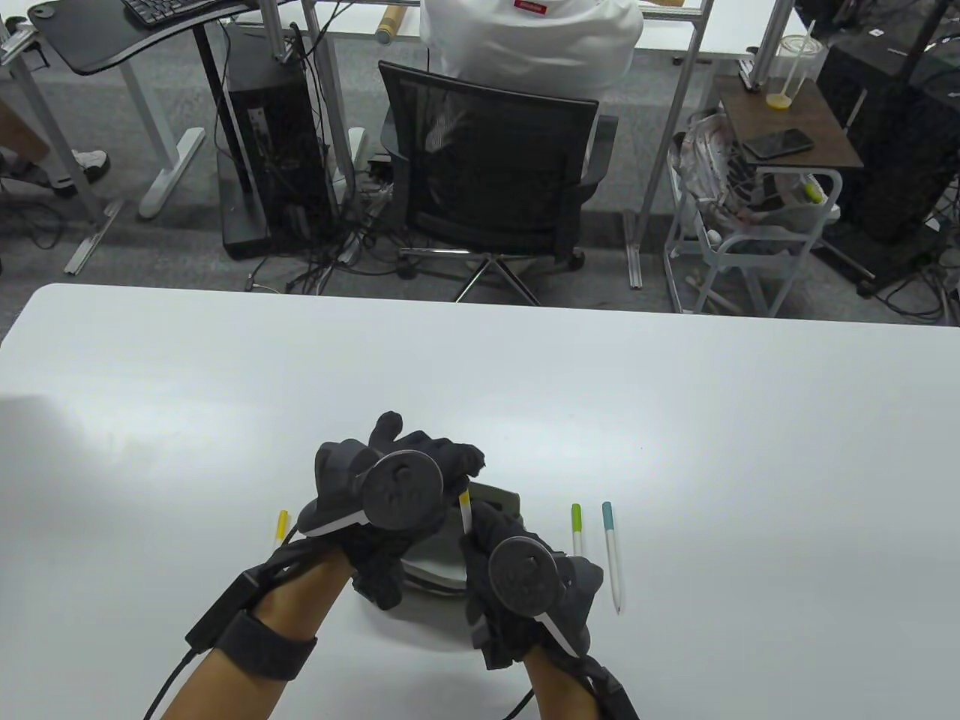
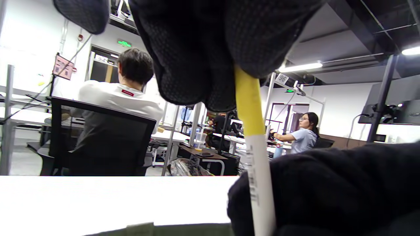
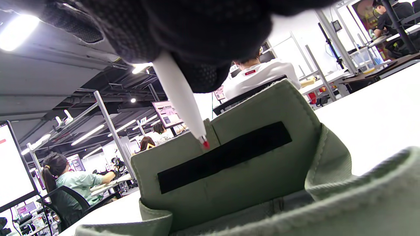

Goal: Twist to extend twist pen refills

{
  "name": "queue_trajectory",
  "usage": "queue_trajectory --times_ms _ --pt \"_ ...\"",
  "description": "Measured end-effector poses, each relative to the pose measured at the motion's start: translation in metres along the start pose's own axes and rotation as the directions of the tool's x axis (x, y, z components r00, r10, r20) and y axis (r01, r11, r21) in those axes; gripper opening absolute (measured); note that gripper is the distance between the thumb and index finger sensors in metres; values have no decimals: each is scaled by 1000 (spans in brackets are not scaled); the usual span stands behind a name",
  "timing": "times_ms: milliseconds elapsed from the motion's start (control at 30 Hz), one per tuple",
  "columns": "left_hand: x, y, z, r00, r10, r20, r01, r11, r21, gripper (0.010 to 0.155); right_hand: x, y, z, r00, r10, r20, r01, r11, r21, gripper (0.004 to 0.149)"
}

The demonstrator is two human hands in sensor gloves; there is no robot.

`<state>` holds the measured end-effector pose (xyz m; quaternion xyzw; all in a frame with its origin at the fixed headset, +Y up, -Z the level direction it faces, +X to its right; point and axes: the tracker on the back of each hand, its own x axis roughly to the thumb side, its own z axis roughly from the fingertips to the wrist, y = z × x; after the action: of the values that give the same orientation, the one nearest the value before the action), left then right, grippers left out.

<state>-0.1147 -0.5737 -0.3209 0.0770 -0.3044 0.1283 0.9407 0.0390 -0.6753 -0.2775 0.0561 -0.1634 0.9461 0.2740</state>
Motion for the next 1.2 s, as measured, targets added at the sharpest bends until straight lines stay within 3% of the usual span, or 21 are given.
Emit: queue_trajectory --times_ms 300,433,500,600,733,833,933,1067,1200 --pt "-4 -2 4 999 43 19 -44 999 19 45 0 0 0 1000 2 2 -2 1000 -2 47" --pt "-10 -2 10 998 60 4 -60 997 43 53 0 -1 0 1000 -11 -4 11 1000 -12 47" --pt "-20 0 18 999 36 -29 -33 997 73 63 -4 -1 -1 1000 -17 -23 17 1000 -9 47" --pt "-37 -2 37 993 -58 -99 70 991 118 66 -8 -1 -2 999 -18 -40 18 1000 -11 48" --pt "-66 -17 69 949 -227 -218 252 963 96 70 -8 -4 -2 998 -28 -51 27 999 -27 48" --pt "-96 -40 94 877 -356 -323 373 928 -10 75 -7 -9 -3 997 -43 -69 41 998 -38 48" --pt "-114 -60 113 855 -368 -367 374 926 -57 79 -10 -19 -5 995 -53 -88 47 996 -72 47" --pt "-129 -83 132 869 -294 -399 307 951 -33 83 -23 -42 -10 988 -78 -136 61 990 -129 47" --pt "-136 -86 136 861 -319 -395 318 946 -70 83 -55 -58 -17 970 -23 -243 -11 990 -138 48"
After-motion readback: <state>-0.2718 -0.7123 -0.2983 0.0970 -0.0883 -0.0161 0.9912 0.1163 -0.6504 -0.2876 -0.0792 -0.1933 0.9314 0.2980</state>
